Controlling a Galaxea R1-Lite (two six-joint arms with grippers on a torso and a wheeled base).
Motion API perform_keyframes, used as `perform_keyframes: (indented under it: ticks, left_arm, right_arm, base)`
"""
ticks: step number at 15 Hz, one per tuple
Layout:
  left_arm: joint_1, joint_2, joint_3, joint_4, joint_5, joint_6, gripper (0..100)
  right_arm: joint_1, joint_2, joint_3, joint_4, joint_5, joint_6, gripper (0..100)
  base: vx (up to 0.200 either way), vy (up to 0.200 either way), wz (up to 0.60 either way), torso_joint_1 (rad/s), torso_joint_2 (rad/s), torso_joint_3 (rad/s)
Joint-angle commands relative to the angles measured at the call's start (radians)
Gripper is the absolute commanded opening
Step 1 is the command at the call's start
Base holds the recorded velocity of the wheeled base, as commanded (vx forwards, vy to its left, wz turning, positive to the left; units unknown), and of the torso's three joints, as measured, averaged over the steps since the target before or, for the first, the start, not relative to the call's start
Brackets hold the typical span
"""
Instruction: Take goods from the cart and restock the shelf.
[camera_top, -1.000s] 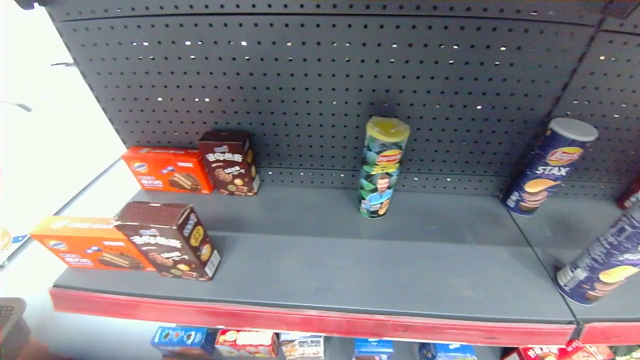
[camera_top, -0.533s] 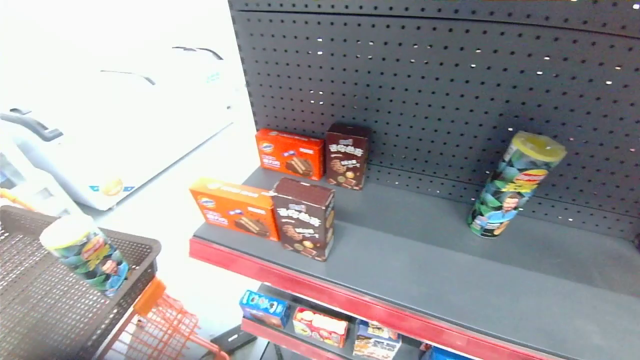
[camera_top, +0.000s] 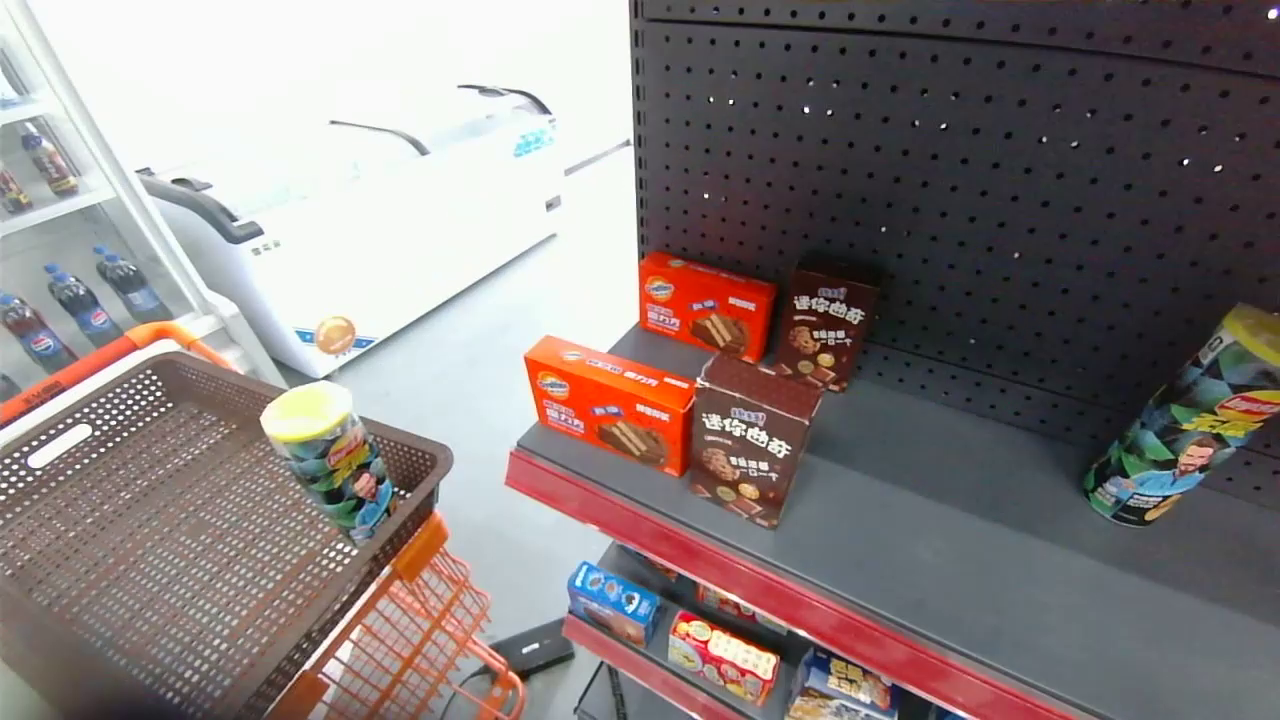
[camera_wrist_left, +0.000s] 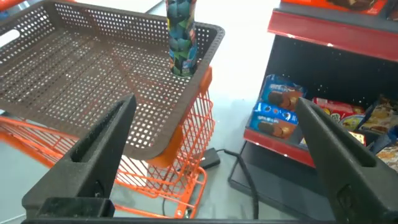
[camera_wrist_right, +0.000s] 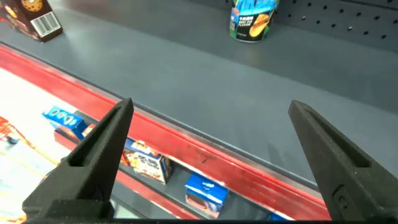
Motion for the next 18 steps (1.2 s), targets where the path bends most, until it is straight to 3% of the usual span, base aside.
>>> perform_keyframes:
  ticks: [1, 6, 7, 8, 9, 11, 12, 16, 18]
  left_arm:
    - [0.0, 0.001, 0.0, 0.0, 0.005, -0.004, 100]
    - [0.003, 0.001, -0.002, 0.005, 0.01, -0.001, 100]
    - [0.003, 0.012, -0.032, 0.005, 0.017, -0.001, 100]
    - [-0.003, 0.088, -0.127, 0.029, 0.022, -0.001, 100]
    - [0.0, 0.114, -0.146, 0.04, 0.024, -0.001, 100]
    - [0.01, 0.363, -0.293, 0.106, 0.08, 0.0, 100]
    - [0.011, 0.518, -0.342, 0.092, 0.079, -0.001, 100]
    - [0.02, 0.797, -0.394, -0.02, 0.071, 0.0, 100]
    - [0.083, 0.983, -0.402, -0.195, 0.073, 0.0, 100]
  right_arm:
    - [0.001, 0.001, 0.0, 0.0, 0.0, -0.001, 100]
    - [0.001, 0.001, 0.0, 0.0, 0.002, 0.002, 100]
    - [0.001, 0.001, 0.0, 0.0, 0.0, 0.002, 100]
    - [0.001, 0.001, 0.0, 0.0, 0.0, 0.002, 100]
    - [0.001, 0.001, 0.0, 0.0, 0.002, 0.002, 100]
    - [0.001, 0.001, 0.0, 0.0, 0.0, 0.002, 100]
    - [0.001, 0.001, 0.0, 0.0, 0.002, 0.002, 100]
    - [0.001, 0.001, 0.0, 0.0, 0.0, 0.002, 100]
    - [0.001, 0.001, 0.0, 0.0, 0.002, 0.002, 100]
  base:
    - [0.0, 0.0, 0.0, 0.0, 0.0, 0.0]
    - [0.0, 0.0, 0.0, 0.0, 0.0, 0.0]
    - [0.0, 0.0, 0.0, 0.0, 0.0, 0.0]
    - [0.0, 0.0, 0.0, 0.0, 0.0, 0.0]
    - [0.0, 0.0, 0.0, 0.0, 0.0, 0.0]
    - [0.0, 0.0, 0.0, 0.0, 0.0, 0.0]
    - [0.0, 0.0, 0.0, 0.0, 0.0, 0.0]
    - [0.0, 0.0, 0.0, 0.0, 0.0, 0.0]
    - [0.0, 0.0, 0.0, 0.0, 0.0, 0.0]
